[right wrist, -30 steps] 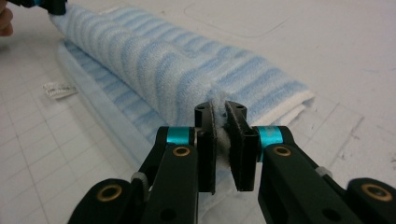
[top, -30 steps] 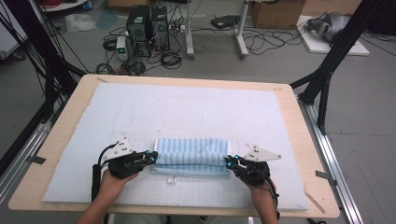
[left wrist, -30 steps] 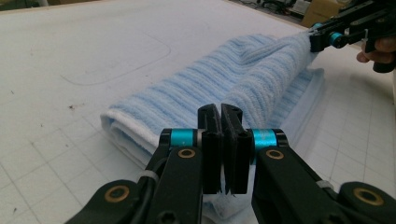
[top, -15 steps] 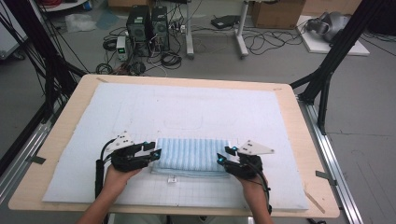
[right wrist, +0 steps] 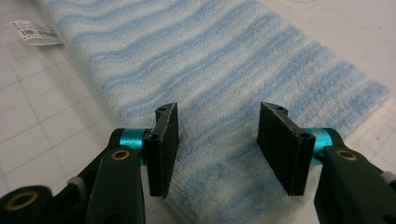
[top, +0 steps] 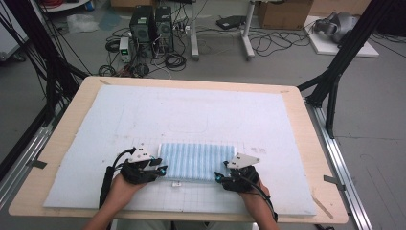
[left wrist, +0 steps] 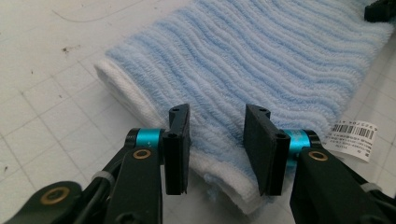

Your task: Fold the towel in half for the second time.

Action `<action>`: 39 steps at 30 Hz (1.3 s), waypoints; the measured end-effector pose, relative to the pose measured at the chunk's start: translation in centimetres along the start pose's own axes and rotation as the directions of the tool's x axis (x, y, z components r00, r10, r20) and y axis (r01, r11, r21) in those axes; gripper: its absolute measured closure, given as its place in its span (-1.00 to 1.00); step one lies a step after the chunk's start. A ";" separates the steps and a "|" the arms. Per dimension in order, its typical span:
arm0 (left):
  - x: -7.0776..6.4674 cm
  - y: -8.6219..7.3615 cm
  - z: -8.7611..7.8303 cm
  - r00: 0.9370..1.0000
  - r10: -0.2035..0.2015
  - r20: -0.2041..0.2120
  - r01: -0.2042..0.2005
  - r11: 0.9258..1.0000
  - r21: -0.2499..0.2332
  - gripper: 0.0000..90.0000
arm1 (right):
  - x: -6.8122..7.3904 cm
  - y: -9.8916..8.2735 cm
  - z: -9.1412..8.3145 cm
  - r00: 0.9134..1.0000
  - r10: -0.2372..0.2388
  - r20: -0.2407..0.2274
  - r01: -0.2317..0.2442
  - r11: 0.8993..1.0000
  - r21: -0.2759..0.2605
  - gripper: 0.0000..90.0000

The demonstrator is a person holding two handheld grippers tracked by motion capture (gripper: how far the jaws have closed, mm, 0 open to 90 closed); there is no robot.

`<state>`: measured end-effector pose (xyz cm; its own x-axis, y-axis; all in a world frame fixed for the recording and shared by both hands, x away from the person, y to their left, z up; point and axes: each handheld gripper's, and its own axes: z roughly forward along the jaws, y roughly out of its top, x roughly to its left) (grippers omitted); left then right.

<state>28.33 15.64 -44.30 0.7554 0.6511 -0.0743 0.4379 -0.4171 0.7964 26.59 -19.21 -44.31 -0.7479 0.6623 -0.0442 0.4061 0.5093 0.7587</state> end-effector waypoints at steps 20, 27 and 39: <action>4.4 1.9 2.9 0.993 -0.114 -0.041 0.113 0.993 -0.027 0.33 | -6.0 1.1 1.8 0.991 0.134 0.015 -0.134 0.991 -0.026 0.47; 4.7 1.3 1.3 0.994 -0.109 -0.024 0.104 0.983 -0.151 0.06 | -6.0 0.6 -0.5 0.993 0.107 0.053 -0.102 0.991 -0.085 0.10; 7.2 0.5 -3.0 0.984 -0.174 -0.045 0.146 0.921 -0.361 -0.58 | -8.0 -1.2 -5.6 0.965 0.218 0.147 -0.179 0.955 -0.236 -0.75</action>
<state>32.49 22.01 -42.66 0.6453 0.7413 -0.1844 0.3377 -0.0603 0.9393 29.12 -28.15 -41.23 -0.5561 0.8307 0.0268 0.3979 0.2378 0.8861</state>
